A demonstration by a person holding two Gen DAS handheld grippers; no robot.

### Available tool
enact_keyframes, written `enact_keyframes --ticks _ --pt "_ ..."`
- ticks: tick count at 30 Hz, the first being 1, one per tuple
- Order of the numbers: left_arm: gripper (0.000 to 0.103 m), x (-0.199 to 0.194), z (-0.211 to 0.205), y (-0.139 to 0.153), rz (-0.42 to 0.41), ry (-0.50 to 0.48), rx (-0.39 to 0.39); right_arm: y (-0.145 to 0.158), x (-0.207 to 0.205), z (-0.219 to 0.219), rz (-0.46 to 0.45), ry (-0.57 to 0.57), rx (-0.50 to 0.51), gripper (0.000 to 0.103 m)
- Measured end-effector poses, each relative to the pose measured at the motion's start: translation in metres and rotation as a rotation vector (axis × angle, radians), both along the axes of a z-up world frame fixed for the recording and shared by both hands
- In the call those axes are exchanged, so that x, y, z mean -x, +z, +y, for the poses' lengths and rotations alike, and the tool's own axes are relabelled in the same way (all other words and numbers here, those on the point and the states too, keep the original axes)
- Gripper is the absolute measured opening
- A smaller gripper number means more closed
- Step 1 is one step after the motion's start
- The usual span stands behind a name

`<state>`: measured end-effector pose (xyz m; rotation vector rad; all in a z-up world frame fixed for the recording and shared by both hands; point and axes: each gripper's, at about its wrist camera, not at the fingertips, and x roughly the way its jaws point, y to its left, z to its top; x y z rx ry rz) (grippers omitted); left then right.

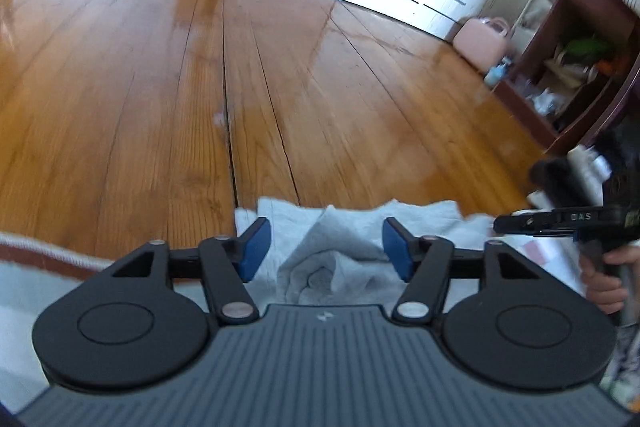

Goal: Fold clothes

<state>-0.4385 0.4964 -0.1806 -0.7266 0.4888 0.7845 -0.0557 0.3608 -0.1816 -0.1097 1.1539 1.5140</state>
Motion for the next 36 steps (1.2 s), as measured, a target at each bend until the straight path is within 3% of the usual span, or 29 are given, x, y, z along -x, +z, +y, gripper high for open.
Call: enact_keyframes --ticks 1,2,7,11,13,17,20,22,23,24,25,28,31,36 --pt "0.075 0.002 0.0 -0.002 -0.004 0.001 0.027 0.002 -0.005 -0.009 0.001 -0.01 -0.026 0.048" --pt "0.077 0.004 0.0 -0.005 -0.004 0.001 0.051 0.003 -0.01 -0.017 0.002 -0.02 -0.052 0.05" --pt "0.077 -0.011 0.001 -0.014 0.014 -0.096 0.065 0.0 -0.012 -0.022 -0.064 0.037 -0.012 0.05" --pt "0.075 -0.027 0.005 -0.025 0.083 -0.139 0.022 -0.005 0.003 -0.018 -0.085 0.118 0.019 0.05" --pt "0.07 -0.028 0.009 -0.032 0.093 -0.125 0.032 -0.009 0.01 -0.015 -0.083 0.149 0.028 0.05" --pt "0.046 -0.018 0.018 -0.041 0.073 -0.071 0.079 -0.017 0.023 -0.002 -0.072 0.195 0.046 0.05" --pt "0.044 -0.015 0.021 -0.047 0.071 -0.044 0.096 -0.029 0.029 0.013 -0.045 0.219 0.061 0.051" --pt "0.044 -0.018 0.018 -0.046 0.087 -0.038 0.074 -0.024 0.034 0.005 -0.058 0.201 0.015 0.052" --pt "0.044 -0.02 0.016 -0.044 0.098 -0.037 0.057 -0.021 0.037 0.002 -0.065 0.193 -0.008 0.048" --pt "0.044 -0.023 0.014 -0.042 0.109 -0.037 0.039 -0.019 0.039 -0.002 -0.072 0.184 -0.031 0.024" --pt "0.044 -0.025 0.012 -0.04 0.121 -0.036 0.021 -0.016 0.042 -0.006 -0.079 0.175 -0.054 0.013" --pt "0.026 -0.031 0.005 -0.034 0.154 -0.034 -0.032 -0.008 0.05 -0.017 -0.099 0.149 -0.124 0.009" --pt "0.022 -0.036 -0.002 -0.024 0.156 -0.017 -0.115 -0.001 0.058 -0.029 -0.125 0.122 -0.19 0.009" --pt "0.022 -0.075 0.011 -0.042 0.36 0.075 -0.147 0.004 0.088 -0.043 -0.397 0.072 -0.125 0.007"
